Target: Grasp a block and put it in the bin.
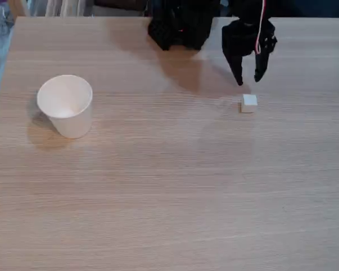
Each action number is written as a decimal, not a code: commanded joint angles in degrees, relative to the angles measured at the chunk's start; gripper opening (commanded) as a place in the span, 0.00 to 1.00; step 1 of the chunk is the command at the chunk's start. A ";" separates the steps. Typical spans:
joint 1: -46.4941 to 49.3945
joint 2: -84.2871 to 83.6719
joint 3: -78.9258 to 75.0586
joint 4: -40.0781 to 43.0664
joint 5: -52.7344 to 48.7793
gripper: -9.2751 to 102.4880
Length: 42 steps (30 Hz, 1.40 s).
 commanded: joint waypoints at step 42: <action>7.29 -8.35 -3.16 -8.70 -6.94 0.32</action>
